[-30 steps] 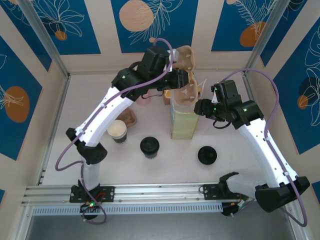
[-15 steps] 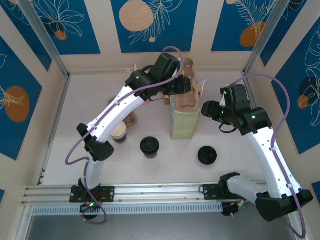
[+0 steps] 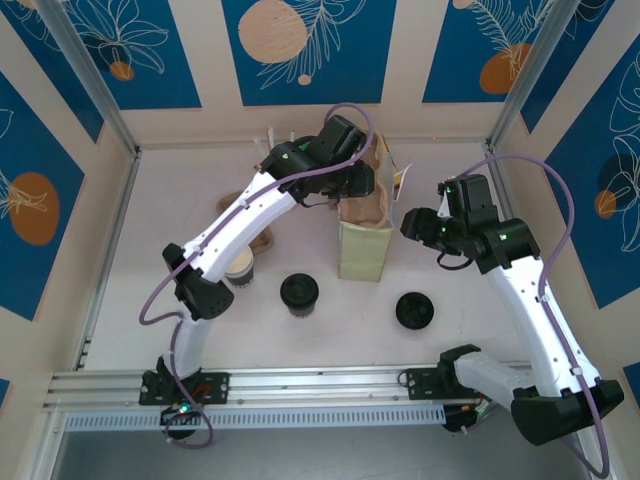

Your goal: Pack the takeout coffee

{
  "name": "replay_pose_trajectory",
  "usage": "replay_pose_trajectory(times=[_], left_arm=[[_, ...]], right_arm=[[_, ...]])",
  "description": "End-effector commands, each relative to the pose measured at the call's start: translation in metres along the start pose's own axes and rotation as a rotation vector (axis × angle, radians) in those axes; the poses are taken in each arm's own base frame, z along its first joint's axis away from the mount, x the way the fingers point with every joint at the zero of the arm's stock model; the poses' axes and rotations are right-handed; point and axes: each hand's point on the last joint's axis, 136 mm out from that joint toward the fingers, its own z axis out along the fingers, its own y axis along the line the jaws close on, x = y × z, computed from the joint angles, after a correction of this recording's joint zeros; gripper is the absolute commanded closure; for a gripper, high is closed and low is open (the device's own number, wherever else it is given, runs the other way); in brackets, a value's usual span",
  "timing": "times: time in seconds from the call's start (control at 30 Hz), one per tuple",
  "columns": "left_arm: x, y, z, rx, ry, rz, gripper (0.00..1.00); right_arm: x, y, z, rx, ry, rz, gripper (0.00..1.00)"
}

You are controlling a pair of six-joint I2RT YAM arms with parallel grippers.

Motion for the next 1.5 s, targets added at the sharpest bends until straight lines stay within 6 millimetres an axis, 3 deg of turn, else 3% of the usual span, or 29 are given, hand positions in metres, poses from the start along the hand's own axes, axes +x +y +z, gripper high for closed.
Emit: replay_pose_trajectory(times=[0.0, 0.57, 1.13, 1.47], left_arm=[[-0.003, 0.007, -0.004, -0.038, -0.012, -0.007, 0.71], [0.016, 0.032, -0.002, -0.145, 0.076, 0.038, 0.71], [0.036, 0.027, 0.021, -0.126, 0.16, 0.034, 0.71], [0.017, 0.029, -0.006, -0.126, 0.086, 0.024, 0.71]], right_arm=[[0.002, 0.008, 0.001, -0.054, 0.008, -0.002, 0.43], [0.004, 0.011, 0.005, -0.058, 0.005, -0.011, 0.43], [0.001, 0.003, 0.008, -0.043, -0.003, 0.009, 0.43], [0.003, 0.002, 0.01, -0.047, 0.003, 0.02, 0.43]])
